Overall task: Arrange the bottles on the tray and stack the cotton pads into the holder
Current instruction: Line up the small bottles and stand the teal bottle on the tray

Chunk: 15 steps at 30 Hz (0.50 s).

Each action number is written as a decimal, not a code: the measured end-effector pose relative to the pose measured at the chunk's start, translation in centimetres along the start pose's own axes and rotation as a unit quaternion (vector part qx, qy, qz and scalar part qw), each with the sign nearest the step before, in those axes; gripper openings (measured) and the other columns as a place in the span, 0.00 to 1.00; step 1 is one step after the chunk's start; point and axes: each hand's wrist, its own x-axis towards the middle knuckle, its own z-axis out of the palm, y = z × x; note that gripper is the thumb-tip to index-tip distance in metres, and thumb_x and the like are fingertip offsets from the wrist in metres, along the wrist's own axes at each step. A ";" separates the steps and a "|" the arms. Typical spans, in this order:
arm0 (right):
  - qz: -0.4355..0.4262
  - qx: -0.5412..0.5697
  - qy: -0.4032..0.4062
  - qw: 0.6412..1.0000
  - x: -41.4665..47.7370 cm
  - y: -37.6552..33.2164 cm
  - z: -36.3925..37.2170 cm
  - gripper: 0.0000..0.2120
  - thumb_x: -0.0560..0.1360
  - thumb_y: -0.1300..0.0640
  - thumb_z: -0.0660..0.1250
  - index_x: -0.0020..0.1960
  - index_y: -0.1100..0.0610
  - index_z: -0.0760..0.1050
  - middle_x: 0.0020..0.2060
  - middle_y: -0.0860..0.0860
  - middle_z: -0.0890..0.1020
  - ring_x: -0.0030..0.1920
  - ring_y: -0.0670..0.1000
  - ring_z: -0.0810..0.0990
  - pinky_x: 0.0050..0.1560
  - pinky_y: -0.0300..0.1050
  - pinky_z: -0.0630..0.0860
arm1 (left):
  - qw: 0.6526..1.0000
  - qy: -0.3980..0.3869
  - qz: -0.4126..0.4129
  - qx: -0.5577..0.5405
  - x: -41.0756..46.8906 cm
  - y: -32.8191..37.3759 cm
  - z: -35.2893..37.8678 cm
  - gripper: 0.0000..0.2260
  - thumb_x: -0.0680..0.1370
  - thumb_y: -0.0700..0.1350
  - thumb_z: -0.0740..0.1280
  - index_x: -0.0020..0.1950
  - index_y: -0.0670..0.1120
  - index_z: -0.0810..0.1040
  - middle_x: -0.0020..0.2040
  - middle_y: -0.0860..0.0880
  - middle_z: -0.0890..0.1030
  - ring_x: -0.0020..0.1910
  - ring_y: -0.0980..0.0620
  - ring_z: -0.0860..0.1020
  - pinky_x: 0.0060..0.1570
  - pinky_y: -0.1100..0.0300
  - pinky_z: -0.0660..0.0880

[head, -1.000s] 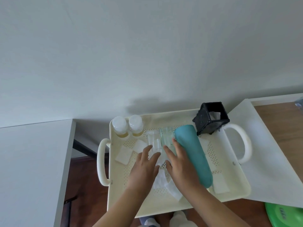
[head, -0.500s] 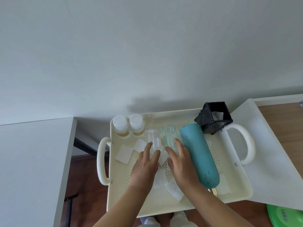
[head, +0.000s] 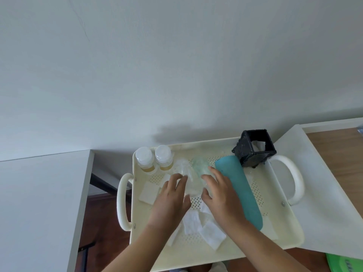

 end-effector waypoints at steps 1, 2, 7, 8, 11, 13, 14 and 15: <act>-0.007 0.006 0.007 1.000 0.5 0.0 -0.4 0.14 0.73 0.62 0.69 0.58 0.57 0.77 0.66 0.53 0.75 0.60 0.56 0.75 0.47 0.47 0.79 | 1.000 0.000 0.003 0.004 0.6 0.0 -0.6 0.24 0.73 0.43 0.72 0.68 0.41 0.73 0.62 0.45 0.75 0.51 0.45 0.80 0.40 0.51 0.81; -0.017 0.015 0.012 1.000 1.0 0.1 -0.8 0.15 0.73 0.62 0.68 0.59 0.57 0.76 0.65 0.53 0.75 0.60 0.56 0.75 0.48 0.48 0.78 | 1.000 0.000 0.007 0.012 1.3 -0.1 -1.1 0.24 0.74 0.44 0.71 0.69 0.42 0.72 0.63 0.45 0.74 0.51 0.45 0.79 0.41 0.51 0.80; -0.069 0.060 0.000 0.996 4.5 0.4 -2.6 0.16 0.74 0.61 0.68 0.61 0.56 0.74 0.62 0.50 0.76 0.58 0.54 0.75 0.54 0.46 0.75 | 0.999 -0.009 0.023 0.038 4.9 -0.2 -3.7 0.24 0.74 0.45 0.69 0.68 0.41 0.71 0.63 0.44 0.77 0.54 0.44 0.80 0.47 0.50 0.79; -0.075 0.073 -0.008 0.994 5.2 0.5 -2.8 0.16 0.74 0.60 0.67 0.62 0.56 0.74 0.62 0.50 0.76 0.58 0.54 0.75 0.55 0.46 0.75 | 0.999 -0.015 0.018 0.038 5.5 -0.2 -4.1 0.23 0.75 0.46 0.69 0.68 0.41 0.71 0.62 0.43 0.77 0.54 0.44 0.79 0.48 0.50 0.78; -0.078 0.106 -0.034 0.991 6.8 1.0 -3.1 0.17 0.76 0.58 0.66 0.64 0.54 0.73 0.62 0.49 0.74 0.60 0.51 0.74 0.56 0.41 0.72 | 0.999 -0.033 0.001 0.037 7.0 -0.3 -4.9 0.23 0.75 0.48 0.68 0.69 0.43 0.70 0.63 0.44 0.77 0.54 0.45 0.79 0.50 0.52 0.78; -0.070 0.122 -0.049 0.989 7.7 1.2 -3.3 0.17 0.77 0.57 0.66 0.66 0.53 0.73 0.63 0.47 0.73 0.60 0.48 0.74 0.55 0.38 0.70 | 0.998 -0.045 -0.008 0.036 7.7 -0.3 -5.3 0.22 0.76 0.48 0.67 0.68 0.43 0.71 0.62 0.44 0.78 0.56 0.45 0.79 0.51 0.51 0.78; -0.066 0.130 -0.058 0.988 8.2 1.2 -3.4 0.18 0.77 0.56 0.65 0.66 0.52 0.73 0.63 0.47 0.73 0.60 0.47 0.74 0.54 0.37 0.69 | 0.998 -0.050 -0.009 0.039 8.0 -0.2 -5.5 0.21 0.76 0.48 0.67 0.67 0.42 0.72 0.61 0.44 0.78 0.56 0.45 0.79 0.52 0.51 0.78; -0.064 0.138 -0.065 0.986 8.6 1.3 -3.5 0.18 0.77 0.56 0.65 0.67 0.51 0.73 0.63 0.46 0.73 0.59 0.46 0.74 0.54 0.36 0.70 | 0.998 -0.052 -0.009 0.043 8.3 -0.1 -5.6 0.20 0.76 0.48 0.66 0.65 0.42 0.72 0.60 0.44 0.79 0.56 0.45 0.78 0.52 0.50 0.77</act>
